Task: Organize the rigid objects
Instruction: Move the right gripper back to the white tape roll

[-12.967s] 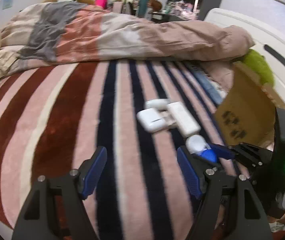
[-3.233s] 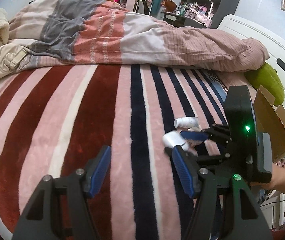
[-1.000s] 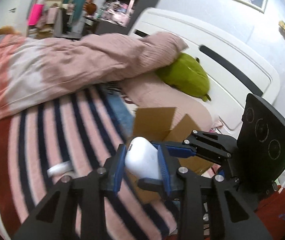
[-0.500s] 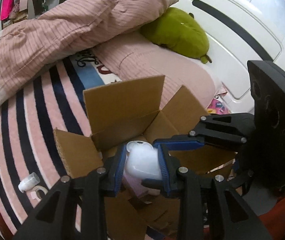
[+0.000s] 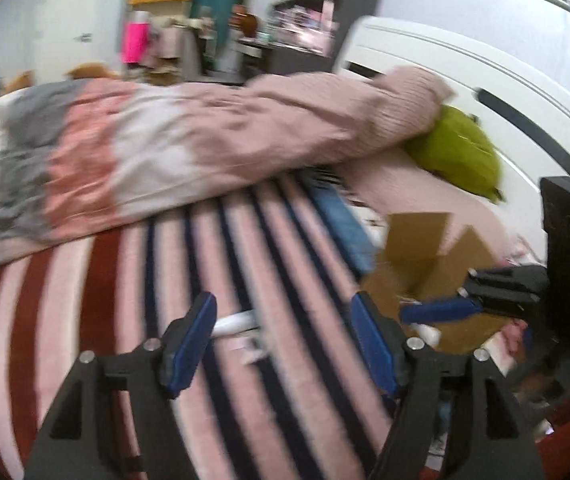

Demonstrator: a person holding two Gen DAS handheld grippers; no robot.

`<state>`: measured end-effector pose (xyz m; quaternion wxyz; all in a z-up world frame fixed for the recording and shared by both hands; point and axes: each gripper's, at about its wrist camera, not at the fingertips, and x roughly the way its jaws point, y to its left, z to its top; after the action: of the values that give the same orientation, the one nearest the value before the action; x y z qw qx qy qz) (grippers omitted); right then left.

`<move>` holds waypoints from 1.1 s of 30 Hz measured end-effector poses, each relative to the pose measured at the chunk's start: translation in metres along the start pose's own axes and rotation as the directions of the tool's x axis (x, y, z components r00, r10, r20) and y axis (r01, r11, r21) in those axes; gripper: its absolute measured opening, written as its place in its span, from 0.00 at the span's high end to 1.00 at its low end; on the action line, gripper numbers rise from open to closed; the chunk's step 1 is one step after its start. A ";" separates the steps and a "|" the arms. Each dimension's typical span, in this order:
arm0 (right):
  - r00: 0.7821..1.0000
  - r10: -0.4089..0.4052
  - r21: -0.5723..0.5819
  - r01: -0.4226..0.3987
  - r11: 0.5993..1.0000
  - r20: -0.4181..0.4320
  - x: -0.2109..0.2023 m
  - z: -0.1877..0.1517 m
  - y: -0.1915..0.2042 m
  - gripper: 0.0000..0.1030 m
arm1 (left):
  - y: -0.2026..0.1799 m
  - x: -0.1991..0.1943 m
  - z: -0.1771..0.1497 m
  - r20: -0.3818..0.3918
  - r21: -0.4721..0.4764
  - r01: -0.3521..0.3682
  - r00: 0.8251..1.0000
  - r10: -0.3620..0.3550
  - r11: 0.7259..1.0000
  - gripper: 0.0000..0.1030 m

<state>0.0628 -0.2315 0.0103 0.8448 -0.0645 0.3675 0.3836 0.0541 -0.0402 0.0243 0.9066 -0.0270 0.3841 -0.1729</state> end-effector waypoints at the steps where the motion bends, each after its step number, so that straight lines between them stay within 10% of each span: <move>1: 0.999 0.051 0.003 -0.051 0.999 -0.002 0.008 0.005 0.011 0.54 | 0.011 -0.001 -0.005 0.007 -0.020 -0.025 1.000 0.025 0.999 0.35; 6: 0.991 0.132 -0.006 -0.132 0.991 -0.036 0.061 0.014 0.054 0.39 | 0.055 0.004 -0.044 0.010 -0.086 -0.085 0.996 0.086 0.993 0.33; 19: 0.970 -0.207 0.118 0.223 0.968 -0.130 0.183 -0.040 0.002 0.35 | 0.101 0.058 -0.105 -0.087 -0.185 -0.058 0.995 0.042 0.981 0.33; 27: 0.964 -0.249 0.028 0.253 0.967 -0.089 0.210 -0.035 -0.006 0.35 | 0.100 0.062 -0.106 -0.110 -0.163 -0.051 0.993 0.033 0.985 0.33; 33: 0.955 -0.279 0.005 0.281 0.960 -0.106 0.209 -0.031 -0.003 0.69 | 0.093 0.060 -0.102 -0.113 -0.158 -0.039 0.993 0.021 0.987 0.33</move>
<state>0.1379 -0.1202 -0.1527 0.8708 -0.1274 0.4020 0.2527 0.0482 0.0361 -0.1053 0.8812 -0.0840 0.4470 -0.1291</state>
